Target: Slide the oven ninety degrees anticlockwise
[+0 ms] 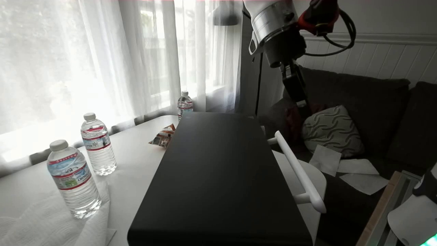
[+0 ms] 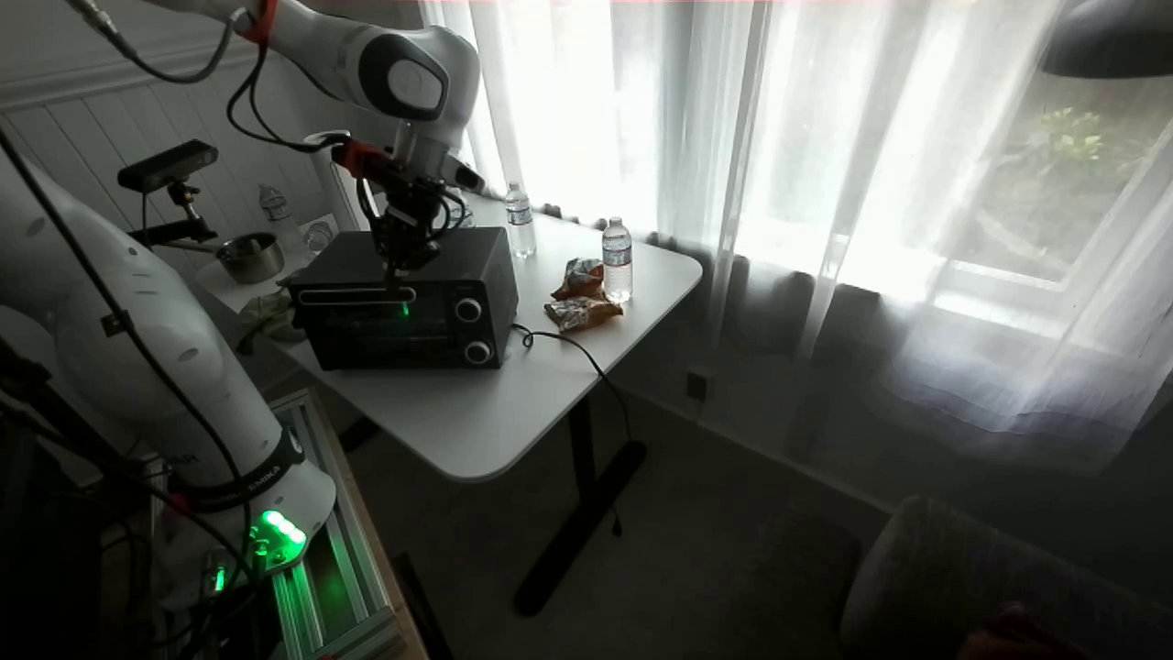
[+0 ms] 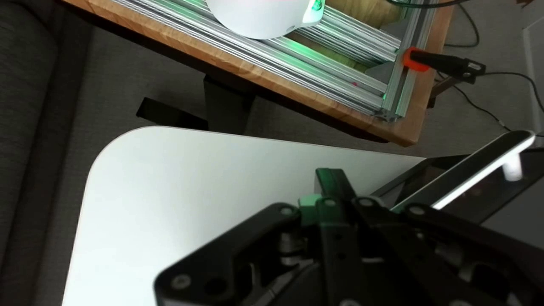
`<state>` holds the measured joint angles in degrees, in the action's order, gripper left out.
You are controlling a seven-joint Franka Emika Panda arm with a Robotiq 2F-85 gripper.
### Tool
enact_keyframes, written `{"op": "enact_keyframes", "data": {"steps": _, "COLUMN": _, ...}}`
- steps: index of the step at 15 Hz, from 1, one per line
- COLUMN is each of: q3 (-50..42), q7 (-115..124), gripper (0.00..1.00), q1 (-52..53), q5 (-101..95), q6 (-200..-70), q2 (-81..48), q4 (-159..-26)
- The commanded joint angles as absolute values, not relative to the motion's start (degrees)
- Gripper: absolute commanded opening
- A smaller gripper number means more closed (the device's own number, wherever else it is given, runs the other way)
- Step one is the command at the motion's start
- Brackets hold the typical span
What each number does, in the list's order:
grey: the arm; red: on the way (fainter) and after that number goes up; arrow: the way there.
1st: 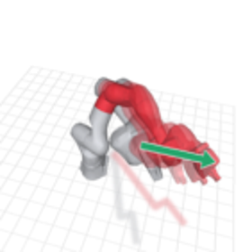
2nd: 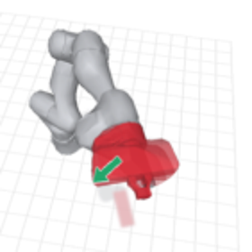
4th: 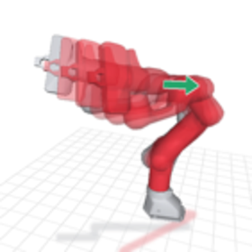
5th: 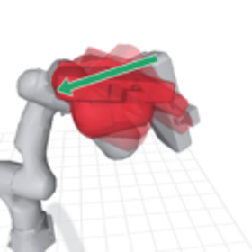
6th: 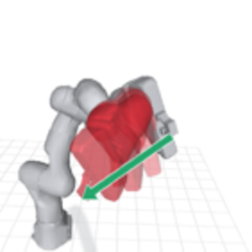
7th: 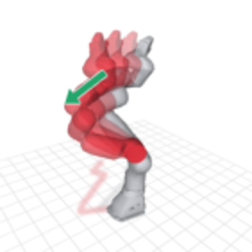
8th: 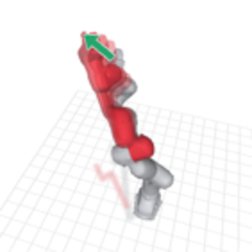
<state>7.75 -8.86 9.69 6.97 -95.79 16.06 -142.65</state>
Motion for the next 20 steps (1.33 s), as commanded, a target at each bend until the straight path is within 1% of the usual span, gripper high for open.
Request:
{"op": "enact_keyframes", "data": {"steps": 1, "q3": 7.9, "q7": -7.1, "gripper": 0.00, "q1": 9.8, "q5": 8.2, "q6": -98.1, "q2": 16.0, "q4": -144.9}}
{"op": "enact_keyframes", "data": {"steps": 3, "q3": 8.1, "q7": -5.3, "gripper": 0.00, "q1": 9.9, "q5": 9.5, "q6": -101.1, "q2": 15.7, "q4": -146.0}}
{"op": "enact_keyframes", "data": {"steps": 8, "q3": 9.0, "q7": 3.6, "gripper": 0.00, "q1": 9.4, "q5": 10.0, "q6": -113.5, "q2": 16.0, "q4": -149.3}}
{"op": "enact_keyframes", "data": {"steps": 11, "q3": 9.5, "q7": 9.7, "gripper": 0.00, "q1": 8.6, "q5": 6.6, "q6": -117.4, "q2": 16.4, "q4": -150.7}}
{"op": "enact_keyframes", "data": {"steps": 20, "q3": 9.6, "q7": 19.7, "gripper": 0.00, "q1": 8.4, "q5": 8.1, "q6": -125.9, "q2": 14.8, "q4": -150.0}}
